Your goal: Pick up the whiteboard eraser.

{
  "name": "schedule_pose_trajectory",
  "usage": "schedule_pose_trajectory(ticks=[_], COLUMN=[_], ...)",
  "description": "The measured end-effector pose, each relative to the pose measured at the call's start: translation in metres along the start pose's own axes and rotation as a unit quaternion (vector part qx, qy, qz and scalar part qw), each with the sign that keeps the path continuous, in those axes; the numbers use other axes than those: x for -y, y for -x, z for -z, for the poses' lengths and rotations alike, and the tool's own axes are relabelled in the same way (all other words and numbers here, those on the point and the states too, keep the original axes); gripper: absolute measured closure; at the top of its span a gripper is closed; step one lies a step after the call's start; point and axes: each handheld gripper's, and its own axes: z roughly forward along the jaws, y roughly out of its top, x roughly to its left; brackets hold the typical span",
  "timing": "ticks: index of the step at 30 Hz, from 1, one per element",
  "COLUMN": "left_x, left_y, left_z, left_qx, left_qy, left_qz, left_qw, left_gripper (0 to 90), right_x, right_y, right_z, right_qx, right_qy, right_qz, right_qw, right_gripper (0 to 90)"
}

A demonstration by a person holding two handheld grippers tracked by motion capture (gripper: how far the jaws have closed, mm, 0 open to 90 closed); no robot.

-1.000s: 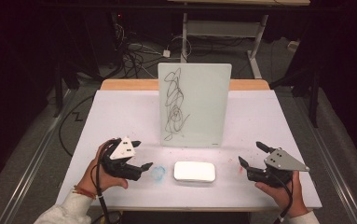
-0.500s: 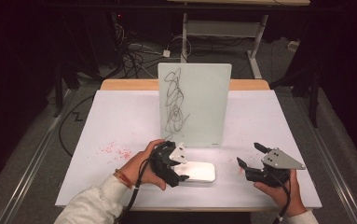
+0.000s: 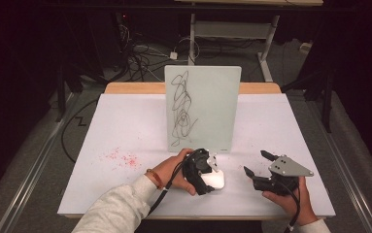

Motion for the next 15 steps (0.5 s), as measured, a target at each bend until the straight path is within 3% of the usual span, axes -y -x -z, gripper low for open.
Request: schedule_pose_trajectory(ticks=[5,8,11,15], left_x=[0.0008,0.0021,0.0056,0.0099], left_y=[-0.0023,-0.0023,-0.003,-0.0016], left_z=[-0.0017,0.002,0.0022,0.0066], left_qx=[0.008,-0.001,0.002,-0.01], left_qy=[0.005,-0.002,0.01,0.024], left_qz=[0.003,-0.005,0.003,-0.005], left_qw=[1.0,1.0,0.9999,0.9996], left_gripper=[25.6,28.1,28.5,28.8], right_x=[-0.0001,0.0007,0.0015,0.0008], right_y=[0.0004,0.0004,0.0006,0.0004], right_z=[0.0009,0.0012,0.0013,0.0022], right_qx=[-0.004,-0.006,-0.008,-0.007], right_qy=[0.003,0.003,0.002,0.005], right_qz=[-0.002,-0.001,0.001,0.0], right_qw=[1.0,1.0,1.0,1.0], right_gripper=[23.8,23.9,24.0,24.0])
